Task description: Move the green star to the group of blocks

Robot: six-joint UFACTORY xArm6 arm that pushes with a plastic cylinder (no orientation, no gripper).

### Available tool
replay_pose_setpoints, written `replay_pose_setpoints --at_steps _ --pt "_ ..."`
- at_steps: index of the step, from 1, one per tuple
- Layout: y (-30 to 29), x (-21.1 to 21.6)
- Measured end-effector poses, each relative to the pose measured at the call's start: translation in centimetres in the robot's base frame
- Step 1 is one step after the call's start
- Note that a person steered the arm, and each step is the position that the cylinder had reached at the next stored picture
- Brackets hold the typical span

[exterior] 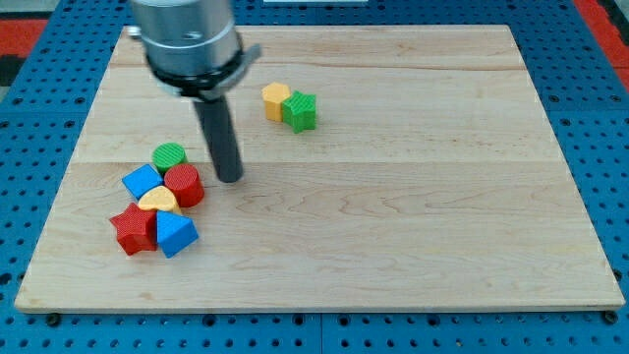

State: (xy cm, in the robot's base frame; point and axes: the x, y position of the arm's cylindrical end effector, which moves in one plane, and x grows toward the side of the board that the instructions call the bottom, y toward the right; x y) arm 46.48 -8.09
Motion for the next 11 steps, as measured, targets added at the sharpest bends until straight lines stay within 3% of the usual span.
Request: replay_pose_setpoints --at_steps 1,2,3,4,5,6,7,8,9,10,11 --pt "7.6 -2.7" --pt "10.8 -6.9" --pt "12.2 -11.9" --pt "6.4 -12.5" --pt "1.7 -10.6" --pt "-0.1 -7.9" --pt "0.1 -7.9" --pt "4.5 -13.5" --pt "7.2 -11.1" --pt "4.5 -8.1" --pt "-2.0 -5.0"
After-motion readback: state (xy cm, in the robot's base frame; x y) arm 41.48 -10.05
